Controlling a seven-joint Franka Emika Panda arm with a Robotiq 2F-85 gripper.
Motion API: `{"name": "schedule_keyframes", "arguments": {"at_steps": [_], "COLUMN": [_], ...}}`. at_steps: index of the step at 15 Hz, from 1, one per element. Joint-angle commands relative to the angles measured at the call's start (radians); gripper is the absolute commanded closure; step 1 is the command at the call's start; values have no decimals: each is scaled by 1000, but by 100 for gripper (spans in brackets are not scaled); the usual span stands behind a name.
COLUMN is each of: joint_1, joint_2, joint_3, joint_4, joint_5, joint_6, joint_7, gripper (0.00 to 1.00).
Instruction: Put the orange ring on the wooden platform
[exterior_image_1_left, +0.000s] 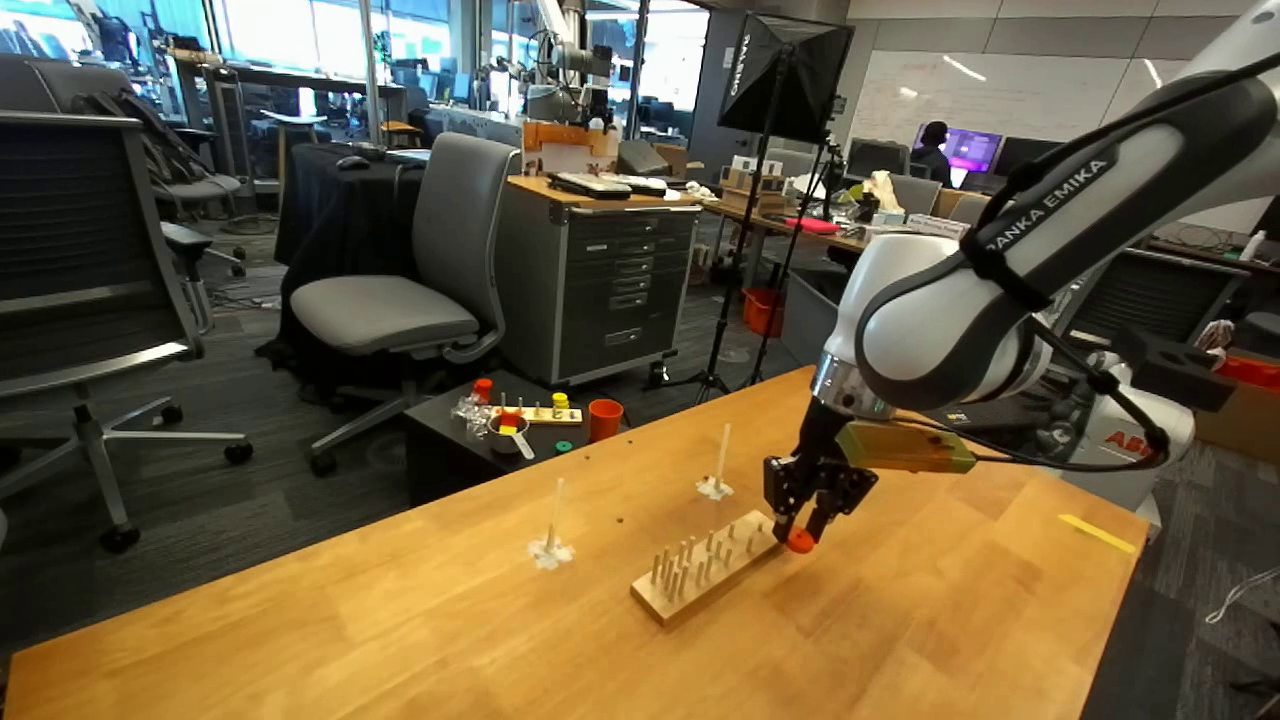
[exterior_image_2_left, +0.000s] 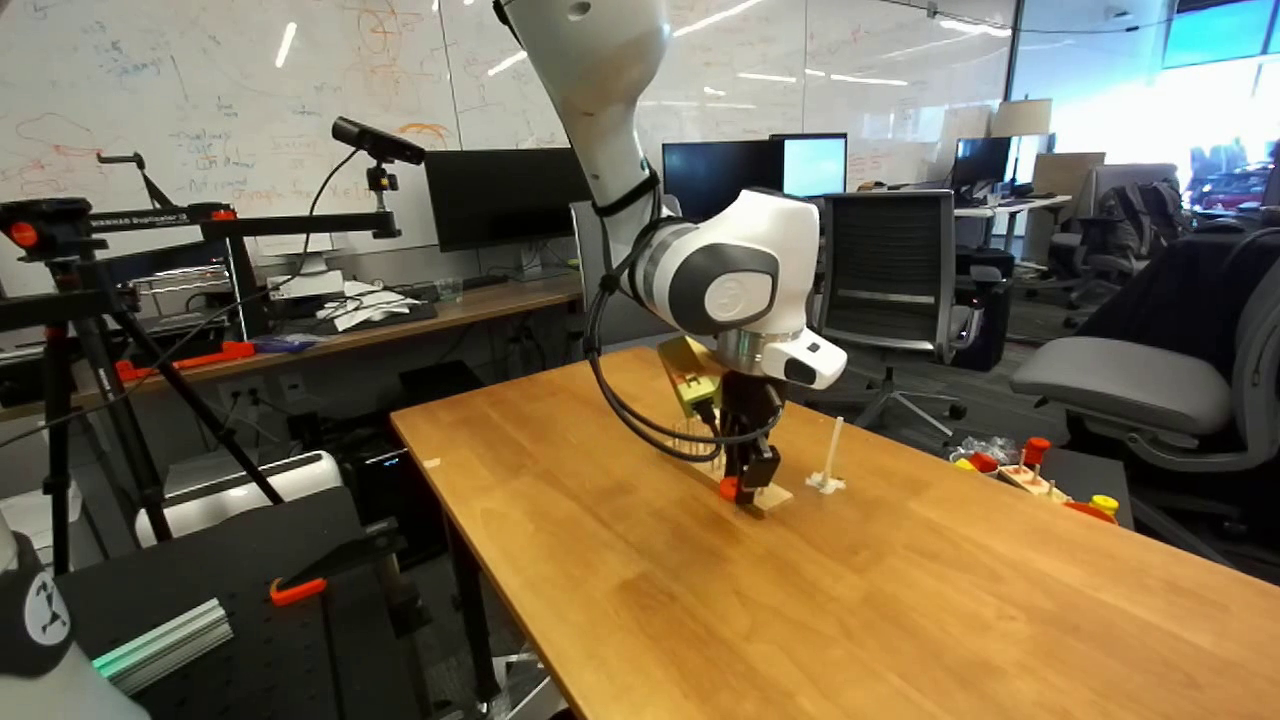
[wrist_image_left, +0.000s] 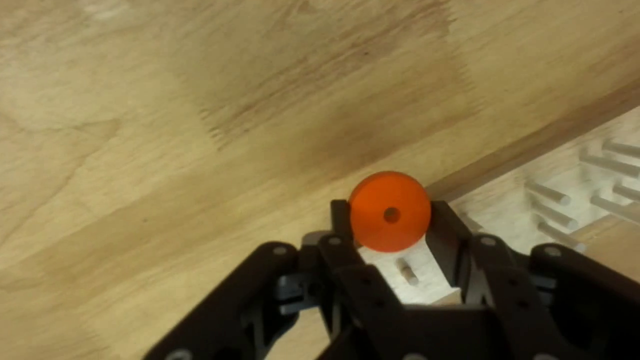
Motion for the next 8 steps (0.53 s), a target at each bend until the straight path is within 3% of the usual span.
{"name": "schedule_keyframes", "arguments": {"at_steps": [1, 8], "joint_1": [25, 49], "joint_2": [35, 84], "joint_3": [0, 4], "joint_4": [97, 202], "joint_5": [18, 20], "joint_6": [-56, -102], "joint_7": [1, 1], "gripper": [82, 82]}}
